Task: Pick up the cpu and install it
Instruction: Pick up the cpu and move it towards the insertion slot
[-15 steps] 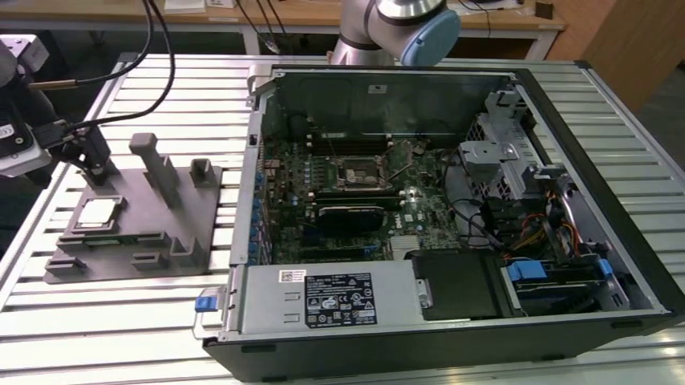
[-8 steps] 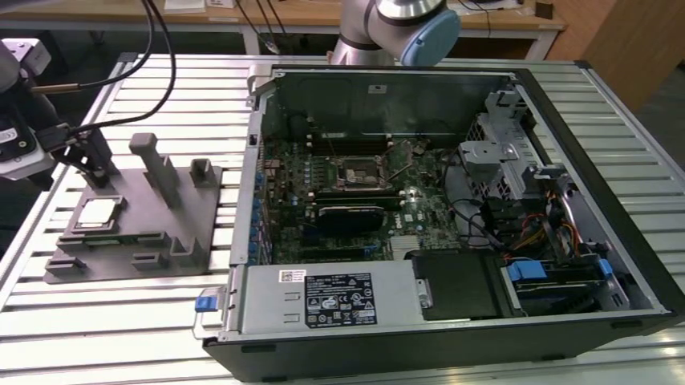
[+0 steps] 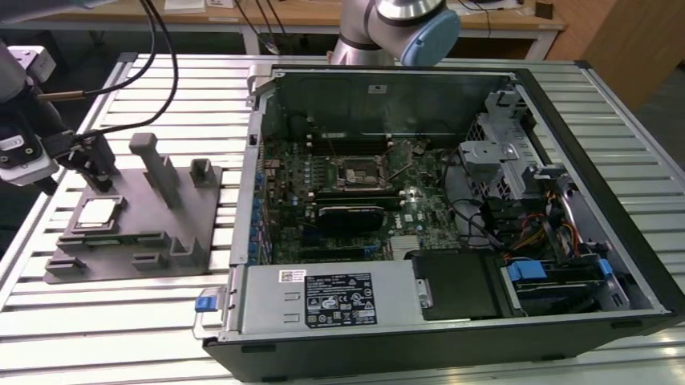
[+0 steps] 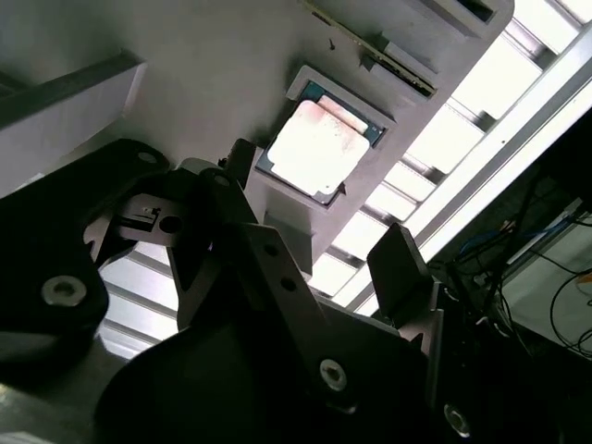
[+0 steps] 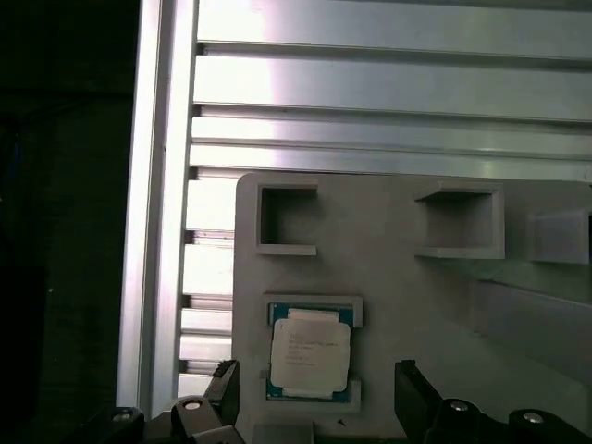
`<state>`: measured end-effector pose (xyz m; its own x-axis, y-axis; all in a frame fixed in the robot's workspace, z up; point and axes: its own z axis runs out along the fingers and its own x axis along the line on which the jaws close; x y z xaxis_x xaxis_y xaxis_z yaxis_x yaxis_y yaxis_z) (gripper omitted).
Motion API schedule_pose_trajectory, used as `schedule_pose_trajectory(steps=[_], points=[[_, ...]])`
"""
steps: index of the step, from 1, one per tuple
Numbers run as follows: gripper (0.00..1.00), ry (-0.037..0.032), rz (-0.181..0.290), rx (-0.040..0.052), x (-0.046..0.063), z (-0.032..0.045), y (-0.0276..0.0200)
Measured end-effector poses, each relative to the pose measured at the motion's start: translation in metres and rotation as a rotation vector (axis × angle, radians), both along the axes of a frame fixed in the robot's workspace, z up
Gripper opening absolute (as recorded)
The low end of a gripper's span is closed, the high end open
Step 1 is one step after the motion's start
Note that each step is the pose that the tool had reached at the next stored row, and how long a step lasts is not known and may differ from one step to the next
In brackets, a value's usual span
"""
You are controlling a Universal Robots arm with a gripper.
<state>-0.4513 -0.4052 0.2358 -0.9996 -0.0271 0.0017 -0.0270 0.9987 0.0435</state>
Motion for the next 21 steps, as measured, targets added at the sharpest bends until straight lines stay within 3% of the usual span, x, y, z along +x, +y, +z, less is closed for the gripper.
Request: schedule_pose_trajectory(steps=[8, 21], points=[[0.76, -0.0006, -0.041, -0.0016, 0.000, -0.0101, -0.0002], [0.76, -0.0006, -0.045, -0.0017, 0.000, -0.0265, -0.0016]])
